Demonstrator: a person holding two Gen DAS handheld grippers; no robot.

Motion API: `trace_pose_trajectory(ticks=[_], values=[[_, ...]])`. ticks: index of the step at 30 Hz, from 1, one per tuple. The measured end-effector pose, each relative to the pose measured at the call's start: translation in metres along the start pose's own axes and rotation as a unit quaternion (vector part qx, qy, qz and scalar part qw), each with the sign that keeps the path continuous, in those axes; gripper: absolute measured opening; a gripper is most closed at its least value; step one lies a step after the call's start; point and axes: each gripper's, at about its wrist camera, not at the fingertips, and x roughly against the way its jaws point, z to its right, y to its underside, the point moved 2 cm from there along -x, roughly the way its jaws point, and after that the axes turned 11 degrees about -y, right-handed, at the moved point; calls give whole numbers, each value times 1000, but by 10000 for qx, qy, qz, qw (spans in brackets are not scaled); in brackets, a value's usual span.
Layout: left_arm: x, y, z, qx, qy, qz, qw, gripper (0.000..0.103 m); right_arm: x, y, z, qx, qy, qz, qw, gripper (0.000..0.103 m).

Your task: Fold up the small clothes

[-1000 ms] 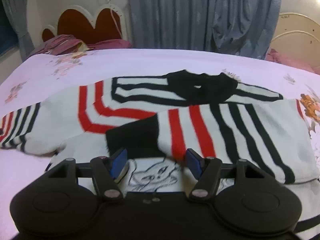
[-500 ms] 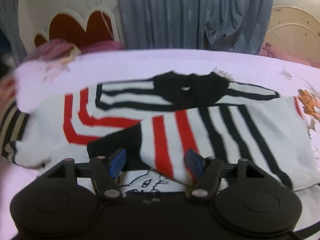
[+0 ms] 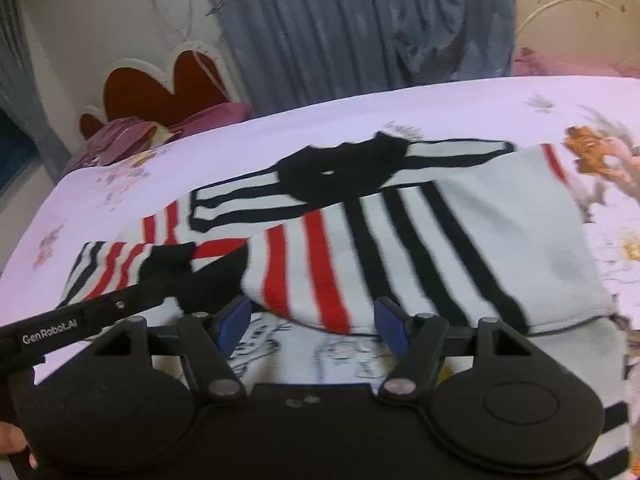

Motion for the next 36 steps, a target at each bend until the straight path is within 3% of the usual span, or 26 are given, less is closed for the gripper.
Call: trace_pose_trajectory(ticks=[5, 9, 16, 22, 23, 25, 27, 30, 33, 35, 36], values=[[6, -2, -56, 314, -751, 57, 9967, 15, -33, -7, -33, 143, -468, -211, 9986, 67], [3, -2, -89, 620, -1048, 25, 9926, 15, -62, -12, -65, 245, -821, -380, 9956, 67], [-4, 8, -114, 724, -1119, -14, 9911, 15, -109, 1, -89, 80, -1191, -958, 9882, 63], [-2, 10, -116, 739, -1035, -2, 9919, 15, -129, -9, -86, -364, -1310, -753, 9879, 63], [-2, 10, -116, 734, -1017, -2, 9921, 15, -132, -12, -85, -435, -1308, -721, 9878, 62], [-1, 10, -117, 744, -989, -10, 9923, 15, -138, -15, -86, -497, -1224, -669, 9890, 45], [-1, 10, -118, 724, -972, -2, 9926, 15, -142, -18, -88, -426, -1065, -628, 9914, 20], [2, 10, -115, 599, -1012, 41, 9930, 15, -132, -23, -97, -127, -1018, -470, 9936, 8], [5, 11, -108, 498, -1055, 105, 9931, 16, -104, -37, -109, 359, -1014, -19, 9942, 8], [4, 12, -100, 426, -1026, 90, 9938, 27, -82, -47, -111, 741, -848, 257, 9933, 7], [4, 12, -96, 411, -1004, 82, 9941, 48, -74, -52, -109, 855, -755, 358, 9928, 7]])
